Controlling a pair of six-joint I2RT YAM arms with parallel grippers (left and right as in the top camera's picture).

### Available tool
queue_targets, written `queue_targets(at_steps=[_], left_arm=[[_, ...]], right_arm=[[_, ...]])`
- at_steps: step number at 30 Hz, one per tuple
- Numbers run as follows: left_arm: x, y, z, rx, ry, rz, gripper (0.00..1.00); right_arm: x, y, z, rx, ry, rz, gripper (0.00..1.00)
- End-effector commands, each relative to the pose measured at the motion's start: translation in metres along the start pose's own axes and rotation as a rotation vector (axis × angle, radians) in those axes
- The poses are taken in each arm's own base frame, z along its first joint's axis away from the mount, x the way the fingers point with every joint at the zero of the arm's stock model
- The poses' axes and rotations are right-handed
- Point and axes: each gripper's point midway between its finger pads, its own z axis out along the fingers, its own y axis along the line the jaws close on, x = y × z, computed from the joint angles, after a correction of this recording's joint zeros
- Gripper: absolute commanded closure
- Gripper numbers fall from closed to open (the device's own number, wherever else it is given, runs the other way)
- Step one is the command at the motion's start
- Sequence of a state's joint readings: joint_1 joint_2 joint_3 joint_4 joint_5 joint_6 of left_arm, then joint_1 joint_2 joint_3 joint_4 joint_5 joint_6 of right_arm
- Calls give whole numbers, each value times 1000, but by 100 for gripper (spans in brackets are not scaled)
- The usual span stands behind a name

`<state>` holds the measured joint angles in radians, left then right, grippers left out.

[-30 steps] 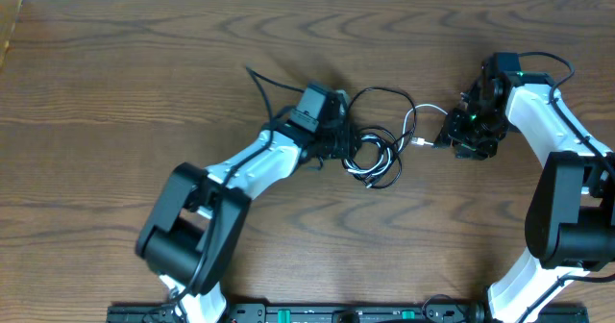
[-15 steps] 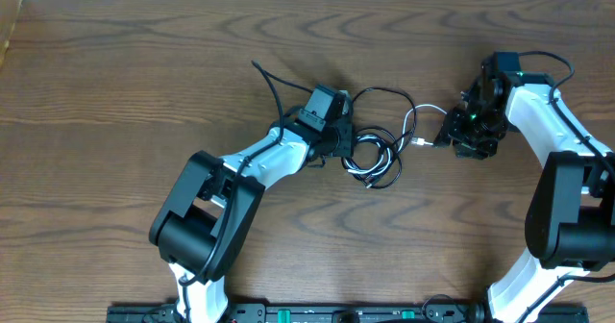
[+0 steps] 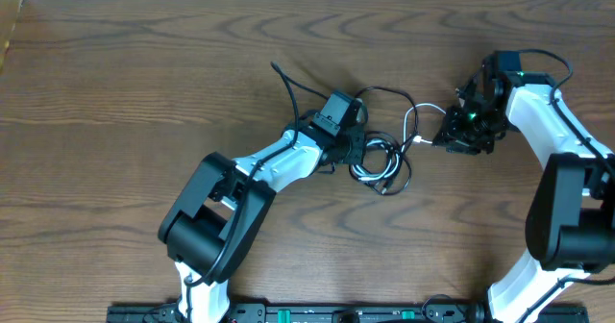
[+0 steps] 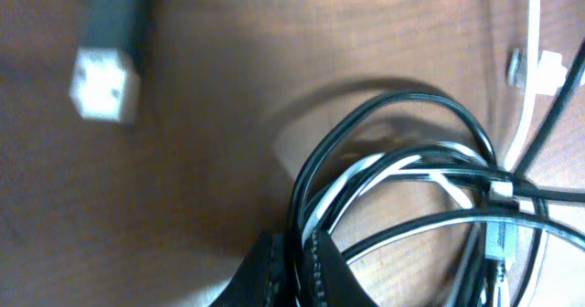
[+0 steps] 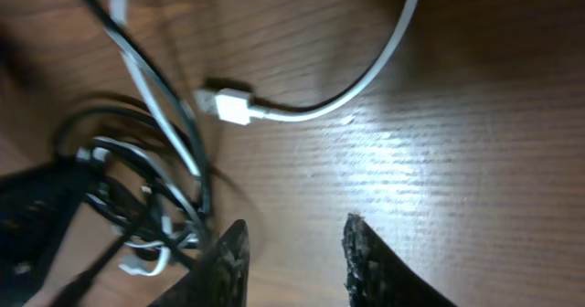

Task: Untangle cables

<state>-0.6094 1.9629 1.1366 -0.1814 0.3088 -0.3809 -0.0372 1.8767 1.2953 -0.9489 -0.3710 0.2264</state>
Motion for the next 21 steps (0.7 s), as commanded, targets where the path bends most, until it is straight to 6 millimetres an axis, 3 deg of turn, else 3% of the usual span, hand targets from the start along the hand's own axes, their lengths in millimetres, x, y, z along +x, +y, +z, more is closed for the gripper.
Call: queue_targets(at_steps=[1,6,10,15,21], left_arm=[[5,-12,-27,134,30,-26,93],[-42,-37,-110,286,-154,-34,92],[-54,-49,-150,394,-207,-60,93],[-64,-67,-178,572,-212,-83,93],[-82,-74,-197,677,-224,-218,93]], right_arm=[[-12,39,-50,-116,-138,-154,66],[-3,100,-112,-272,-317,-372,52],[10,139,-136,-329,-406,-503,43],[26,173,-129,-368,-387,-553,43],[30,178,-103,-339,-317,-499,43]])
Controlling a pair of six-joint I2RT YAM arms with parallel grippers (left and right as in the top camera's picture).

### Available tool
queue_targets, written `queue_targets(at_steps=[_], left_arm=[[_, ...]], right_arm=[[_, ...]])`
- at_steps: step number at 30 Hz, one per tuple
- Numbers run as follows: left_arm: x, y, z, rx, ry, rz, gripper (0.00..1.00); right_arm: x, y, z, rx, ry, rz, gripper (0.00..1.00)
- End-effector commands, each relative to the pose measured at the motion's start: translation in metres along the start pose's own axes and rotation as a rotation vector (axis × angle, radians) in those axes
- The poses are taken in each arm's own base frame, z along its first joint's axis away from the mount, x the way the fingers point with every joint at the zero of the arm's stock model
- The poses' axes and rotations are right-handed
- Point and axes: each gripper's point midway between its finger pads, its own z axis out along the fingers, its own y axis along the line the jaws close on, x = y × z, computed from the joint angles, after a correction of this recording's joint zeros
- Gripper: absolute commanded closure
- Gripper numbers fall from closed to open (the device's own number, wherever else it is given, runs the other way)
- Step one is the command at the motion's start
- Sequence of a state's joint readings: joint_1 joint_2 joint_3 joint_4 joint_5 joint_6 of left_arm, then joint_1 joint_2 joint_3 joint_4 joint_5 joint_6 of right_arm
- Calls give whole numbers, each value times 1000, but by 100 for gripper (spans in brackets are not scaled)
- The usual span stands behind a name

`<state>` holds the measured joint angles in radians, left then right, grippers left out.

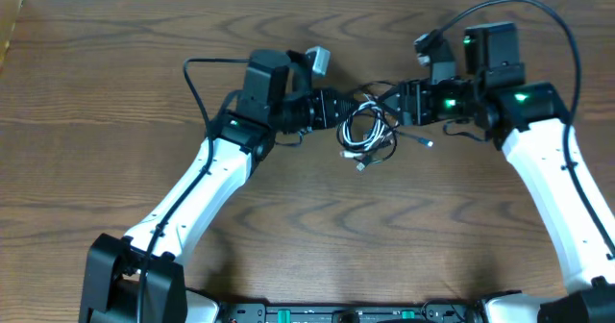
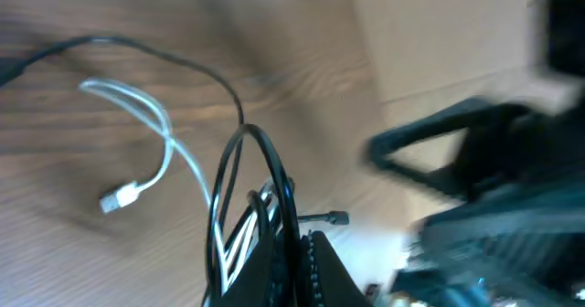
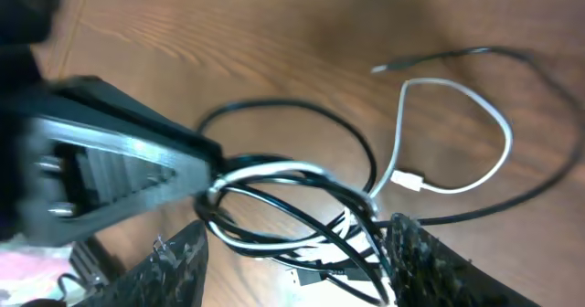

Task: Untangle cables

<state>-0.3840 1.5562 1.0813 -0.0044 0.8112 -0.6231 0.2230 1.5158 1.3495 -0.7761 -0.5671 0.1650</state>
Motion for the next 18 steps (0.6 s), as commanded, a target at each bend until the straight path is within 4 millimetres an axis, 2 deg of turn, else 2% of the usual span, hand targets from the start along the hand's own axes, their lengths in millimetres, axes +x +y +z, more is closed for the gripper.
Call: queue_targets(at_steps=[1,6,11,13,14,16,18], left_arm=[[-6,-21,-5,102,22,-123,93],[-17,-36,-7,163,-6,-180,92],[-28,-50,-10,216,-30,-237,92],[-32,-57,-12,248,-36,-249,93],[-34,-62,-13,269,-36,-247,93],[-36,-71,-16,303,-38,-235,93],[-42,-80,-21,341,-50,-209,93]], right_arm=[[6,-3,14,11,41,63,43],[14,-10,31,31,88,103,50],[21,-37,47,163,109,194,52],[23,-54,55,245,108,266,54],[24,-62,60,274,108,297,56],[27,-74,68,315,111,335,71],[33,-90,76,374,123,374,79]])
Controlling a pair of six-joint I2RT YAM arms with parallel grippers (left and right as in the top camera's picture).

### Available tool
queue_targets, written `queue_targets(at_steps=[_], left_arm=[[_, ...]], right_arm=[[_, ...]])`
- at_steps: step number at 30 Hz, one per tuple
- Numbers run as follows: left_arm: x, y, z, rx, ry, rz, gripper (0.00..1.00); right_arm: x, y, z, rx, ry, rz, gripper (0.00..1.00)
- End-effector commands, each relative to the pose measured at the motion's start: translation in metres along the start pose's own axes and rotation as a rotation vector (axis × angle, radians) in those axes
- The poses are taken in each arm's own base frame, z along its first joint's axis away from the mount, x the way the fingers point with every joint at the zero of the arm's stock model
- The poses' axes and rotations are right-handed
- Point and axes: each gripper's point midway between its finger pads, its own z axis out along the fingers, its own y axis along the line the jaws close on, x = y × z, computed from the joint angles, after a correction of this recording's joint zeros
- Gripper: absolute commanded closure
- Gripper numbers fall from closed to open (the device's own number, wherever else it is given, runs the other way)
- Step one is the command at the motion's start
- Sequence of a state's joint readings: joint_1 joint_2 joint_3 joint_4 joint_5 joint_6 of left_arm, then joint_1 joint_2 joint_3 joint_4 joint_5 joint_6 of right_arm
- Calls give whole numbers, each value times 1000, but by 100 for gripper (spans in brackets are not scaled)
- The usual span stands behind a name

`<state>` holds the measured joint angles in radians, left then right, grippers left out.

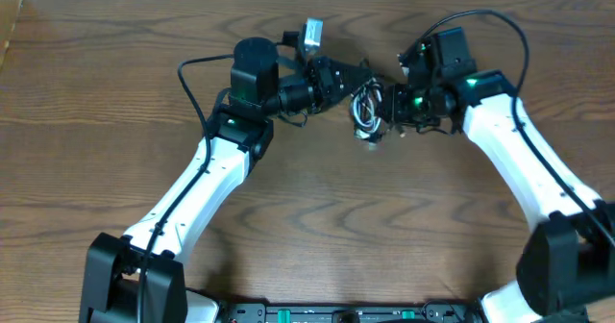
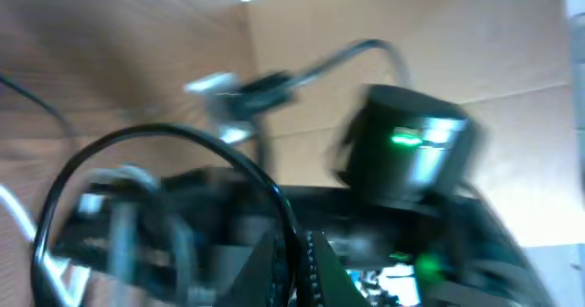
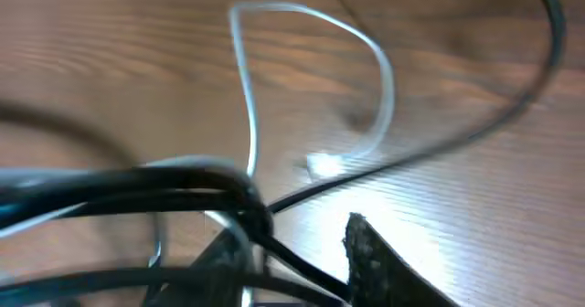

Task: Untangle cables

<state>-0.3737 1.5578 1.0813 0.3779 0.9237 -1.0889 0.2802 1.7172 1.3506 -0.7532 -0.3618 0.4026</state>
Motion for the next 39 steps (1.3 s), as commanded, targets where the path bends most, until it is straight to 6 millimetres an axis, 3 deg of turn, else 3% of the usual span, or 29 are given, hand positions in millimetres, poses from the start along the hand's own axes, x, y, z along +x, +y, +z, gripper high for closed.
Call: queue_targets(at_steps=[1,8,13,21,27,34,39], left_arm=[[-7,-25,-8,88,13,-5,92],[-33,-24,-30,100,-50,3,92],[-43,-21,-39,93,-76,10,93],[-72,-15,-72,87,-153,18,92],[-86,-16,-89,91,-203,51,93],[-84,-9,-90,71,-186,50,92],[-66,30,-80,-58,-137,43,93]], right_arm=[[-1,-42,26,178,10,130,80],[18,-75,49,241,126,177,92],[22,-79,50,256,144,148,99],[35,-109,45,409,162,148,99],[45,-120,45,458,178,147,99],[58,-132,47,503,203,148,99],[65,-111,54,368,262,72,99]])
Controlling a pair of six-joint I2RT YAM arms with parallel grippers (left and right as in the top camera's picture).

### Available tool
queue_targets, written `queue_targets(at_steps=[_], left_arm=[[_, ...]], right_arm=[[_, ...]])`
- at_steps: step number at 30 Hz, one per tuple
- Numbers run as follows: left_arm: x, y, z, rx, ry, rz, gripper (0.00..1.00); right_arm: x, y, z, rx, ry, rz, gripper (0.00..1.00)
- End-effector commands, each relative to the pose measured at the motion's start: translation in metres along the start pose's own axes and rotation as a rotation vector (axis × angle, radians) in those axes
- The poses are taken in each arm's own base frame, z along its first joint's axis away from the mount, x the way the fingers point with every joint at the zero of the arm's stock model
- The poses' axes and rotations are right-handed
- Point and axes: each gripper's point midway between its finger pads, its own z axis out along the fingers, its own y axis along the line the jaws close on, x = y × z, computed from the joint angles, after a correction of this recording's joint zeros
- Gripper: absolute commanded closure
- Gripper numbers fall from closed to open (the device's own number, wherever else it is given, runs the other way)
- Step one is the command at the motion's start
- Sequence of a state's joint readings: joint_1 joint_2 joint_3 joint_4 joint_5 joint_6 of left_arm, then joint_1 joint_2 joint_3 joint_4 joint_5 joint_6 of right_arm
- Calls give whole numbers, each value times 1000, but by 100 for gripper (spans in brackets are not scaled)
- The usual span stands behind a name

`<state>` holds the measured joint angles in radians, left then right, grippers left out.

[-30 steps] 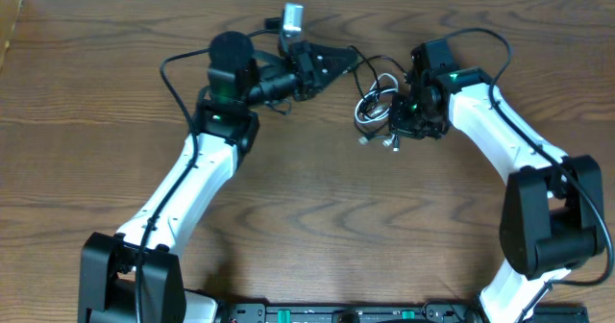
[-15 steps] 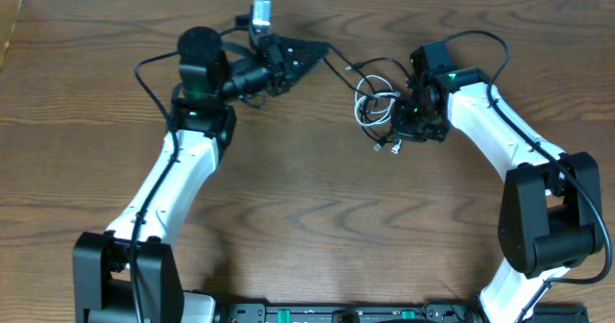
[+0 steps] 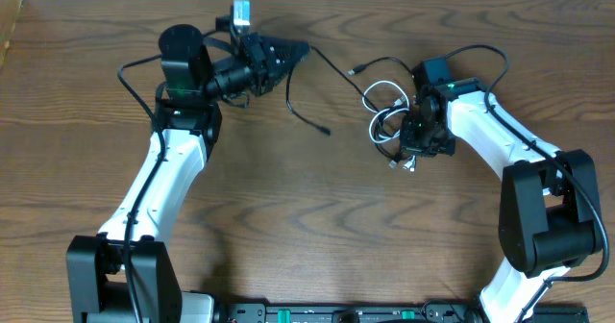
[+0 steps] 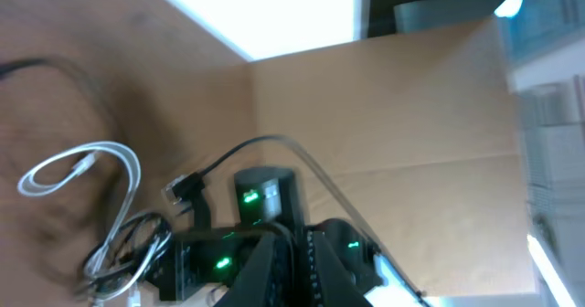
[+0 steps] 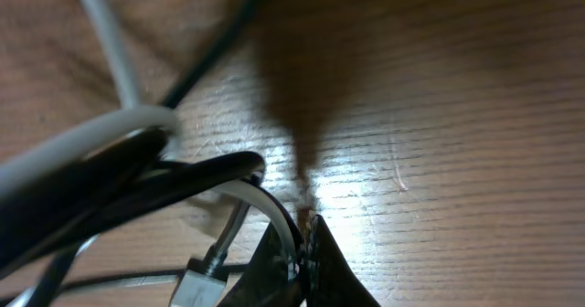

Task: Untangle cables

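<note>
My left gripper is raised at the back left, shut on a thin black cable whose free end trails onto the table. A bundle of black and white cables lies on the table at the right. My right gripper presses down at the bundle's edge, shut on a white and a black strand. A white loop sticks out of the bundle.
The wooden table ends at a white strip along the back. A cardboard wall stands beyond it. The arms' own black camera leads arch over each wrist.
The grippers were close together at the back middle with the bundle raised between them. My left gripper now stands far to the left with one black cable. The right holds the bundle on the table.
The bundle lay mid-table with my left gripper on it and my right gripper open beside a white plug. Then both arms held it raised between them, then closer together. Now they are apart, and one black cable stretches toward the left.
</note>
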<state>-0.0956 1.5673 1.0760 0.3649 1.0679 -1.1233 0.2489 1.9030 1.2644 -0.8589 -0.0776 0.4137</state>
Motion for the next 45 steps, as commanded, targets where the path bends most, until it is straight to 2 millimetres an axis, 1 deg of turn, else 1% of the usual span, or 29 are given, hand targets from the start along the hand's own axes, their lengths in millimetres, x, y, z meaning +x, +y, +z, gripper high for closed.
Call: queue_targets(at_steps=[1,3,5,6,7,8,9,11,13,14,17,22,26,29,32,35,36,37,39,42,45], left_arm=[[3,8,-1,-65,-4,127,93],[10,29,-1,-148,4,117,93],[17,49,-2,-229,13,110,92],[20,59,-3,-273,16,107,93],[27,72,-4,-338,24,109,92],[31,79,-4,-375,28,103,87],[33,85,-4,-407,27,93,78],[41,96,-3,-473,25,77,58],[47,103,-1,-523,26,77,37],[50,105,1,-541,26,82,30],[58,104,9,-551,45,119,23],[66,102,15,-545,80,185,18],[68,103,15,-550,91,194,18],[74,109,11,-569,128,235,18],[85,123,5,-607,195,287,18],[93,148,-6,-703,240,263,18],[96,157,-8,-733,254,245,19],[97,161,-8,-741,262,235,21],[102,172,-6,-754,285,213,25],[110,186,2,-765,322,200,26],[120,190,17,-730,359,211,26]], right_arm=[[9,10,4,-72,44,-89,99],[12,23,0,-149,57,-129,99],[14,35,-8,-224,56,-170,99],[15,43,-16,-270,51,-196,99],[17,52,-28,-325,35,-224,99],[16,54,-36,-336,18,-229,99],[15,55,-44,-343,-3,-232,99],[13,57,-59,-355,-44,-243,99],[12,59,-75,-368,-85,-253,99],[12,59,-79,-372,-98,-256,99],[12,60,-91,-381,-125,-257,99],[17,59,-94,-385,-108,-237,99],[20,68,-98,-447,-97,-246,99],[21,74,-102,-483,-94,-252,99],[21,78,-108,-524,-92,-253,99],[19,78,-111,-541,-95,-245,99],[18,77,-111,-541,-96,-242,99],[17,76,-111,-542,-96,-239,99],[18,78,-113,-557,-92,-240,99],[20,80,-114,-575,-86,-242,99],[20,81,-115,-582,-84,-243,99]])
